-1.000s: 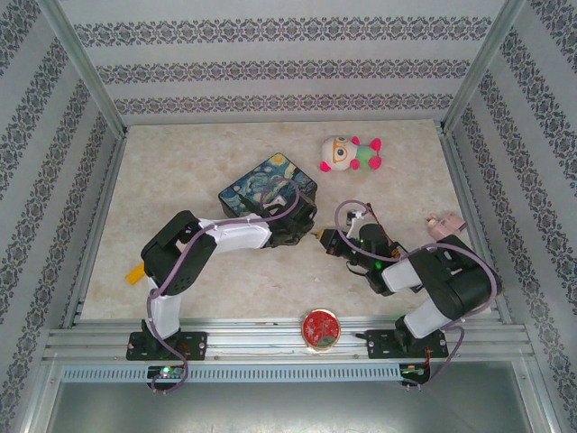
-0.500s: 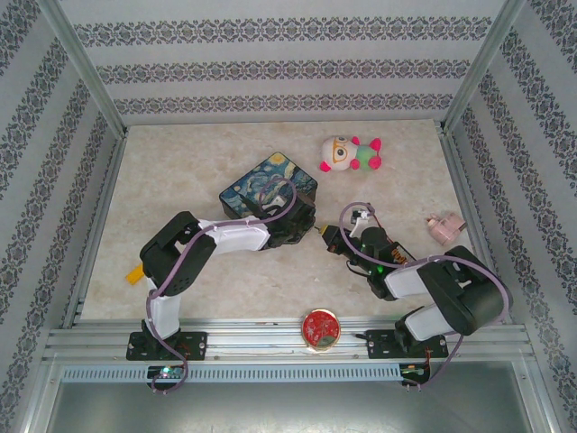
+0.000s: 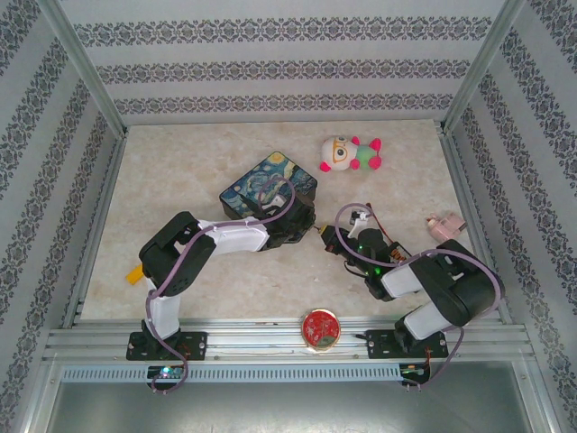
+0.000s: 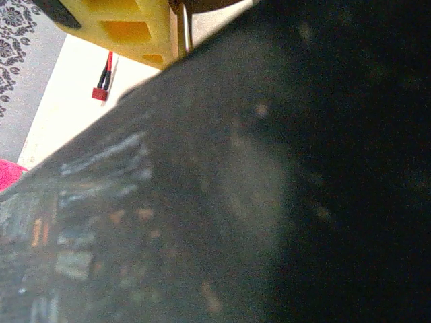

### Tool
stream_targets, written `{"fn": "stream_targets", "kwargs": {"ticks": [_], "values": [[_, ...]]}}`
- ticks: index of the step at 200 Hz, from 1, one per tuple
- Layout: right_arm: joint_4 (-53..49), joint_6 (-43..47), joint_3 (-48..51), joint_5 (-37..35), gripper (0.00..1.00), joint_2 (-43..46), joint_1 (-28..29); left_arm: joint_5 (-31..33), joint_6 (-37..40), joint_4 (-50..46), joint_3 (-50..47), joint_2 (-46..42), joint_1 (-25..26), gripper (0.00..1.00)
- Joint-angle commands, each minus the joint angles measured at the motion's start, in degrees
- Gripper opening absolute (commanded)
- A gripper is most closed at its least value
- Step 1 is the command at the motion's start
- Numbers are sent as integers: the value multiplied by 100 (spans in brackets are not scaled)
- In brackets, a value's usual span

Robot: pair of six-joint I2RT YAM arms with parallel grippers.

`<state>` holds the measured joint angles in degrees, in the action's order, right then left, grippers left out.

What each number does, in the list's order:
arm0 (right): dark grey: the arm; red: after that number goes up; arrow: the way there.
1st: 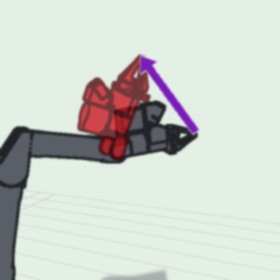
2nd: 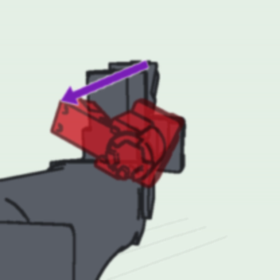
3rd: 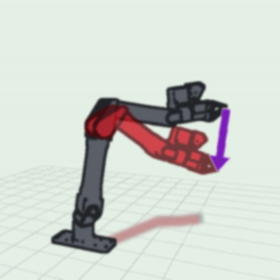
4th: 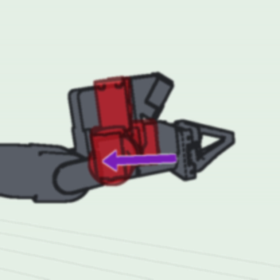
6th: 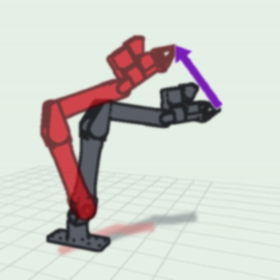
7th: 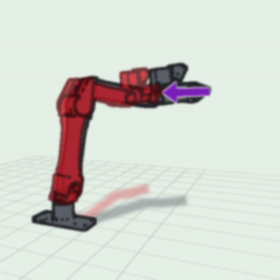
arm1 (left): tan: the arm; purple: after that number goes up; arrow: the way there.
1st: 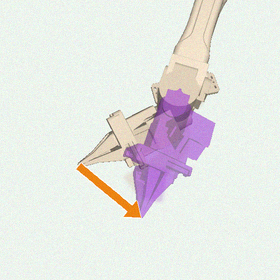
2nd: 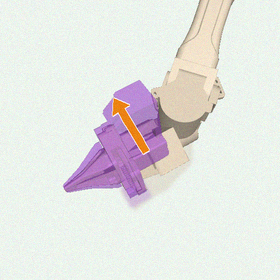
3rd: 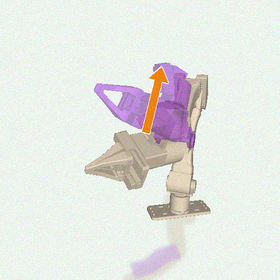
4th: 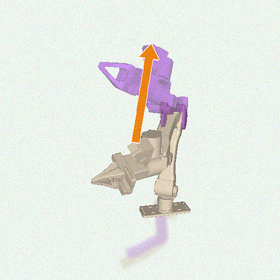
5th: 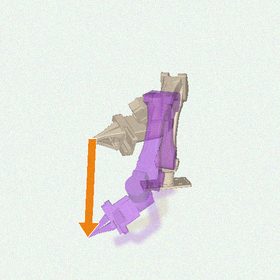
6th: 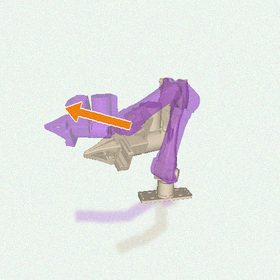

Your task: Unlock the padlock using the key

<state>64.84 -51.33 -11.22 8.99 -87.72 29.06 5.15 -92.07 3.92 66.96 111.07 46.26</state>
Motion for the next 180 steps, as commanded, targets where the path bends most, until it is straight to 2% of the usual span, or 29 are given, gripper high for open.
{"fn": "stream_targets", "kwargs": {"ticks": [1,80,180], "values": [[414,-61,-55,-91,0,-98,56,-497,-698,444,-162,152,-56,27],[552,-82,-143,-82,0,-234,108,-515,-750,556,-185,187,-56,27],[1080,-226,-257,-80,0,-866,205,-583,-751,655,-171,205,-56,27]]}}
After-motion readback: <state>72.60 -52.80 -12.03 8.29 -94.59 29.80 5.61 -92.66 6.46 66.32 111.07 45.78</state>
